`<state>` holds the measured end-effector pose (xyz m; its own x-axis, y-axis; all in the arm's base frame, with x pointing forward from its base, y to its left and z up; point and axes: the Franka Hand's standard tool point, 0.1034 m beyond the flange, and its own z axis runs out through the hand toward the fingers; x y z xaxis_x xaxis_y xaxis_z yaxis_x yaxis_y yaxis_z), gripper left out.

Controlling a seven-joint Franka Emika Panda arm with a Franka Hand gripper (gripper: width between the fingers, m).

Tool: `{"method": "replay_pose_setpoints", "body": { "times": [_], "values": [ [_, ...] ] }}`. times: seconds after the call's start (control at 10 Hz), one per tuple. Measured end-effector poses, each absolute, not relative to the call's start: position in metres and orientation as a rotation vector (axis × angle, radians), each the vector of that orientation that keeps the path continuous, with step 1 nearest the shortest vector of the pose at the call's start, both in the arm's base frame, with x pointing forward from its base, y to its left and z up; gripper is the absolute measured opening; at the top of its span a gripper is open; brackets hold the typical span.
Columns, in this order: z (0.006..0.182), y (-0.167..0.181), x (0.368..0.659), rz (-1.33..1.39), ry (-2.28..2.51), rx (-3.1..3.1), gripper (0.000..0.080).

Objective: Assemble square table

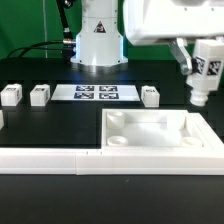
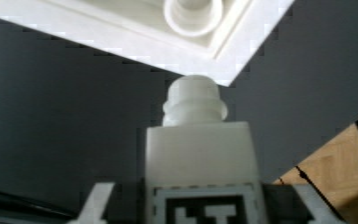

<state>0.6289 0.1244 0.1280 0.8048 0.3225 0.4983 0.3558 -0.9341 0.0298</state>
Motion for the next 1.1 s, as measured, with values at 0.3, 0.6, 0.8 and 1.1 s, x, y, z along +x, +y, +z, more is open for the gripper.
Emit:
{"method": "replay_pose_setpoints", "body": {
  "times": [0.3,0.6,0.8,1.1],
  "values": [
    [0.115,0.131,0.637,-0.779,-0.551,-2.915,0.0287],
    [0.114,0.131,0.637,-0.777,-0.552,-2.916,0.0287],
    [0.103,0.106,0.634,-0.728,-0.652,-2.932,0.0287],
    [0.085,0.092,0.63,-0.704,-0.622,-2.936,0.0287]
  ]
}}
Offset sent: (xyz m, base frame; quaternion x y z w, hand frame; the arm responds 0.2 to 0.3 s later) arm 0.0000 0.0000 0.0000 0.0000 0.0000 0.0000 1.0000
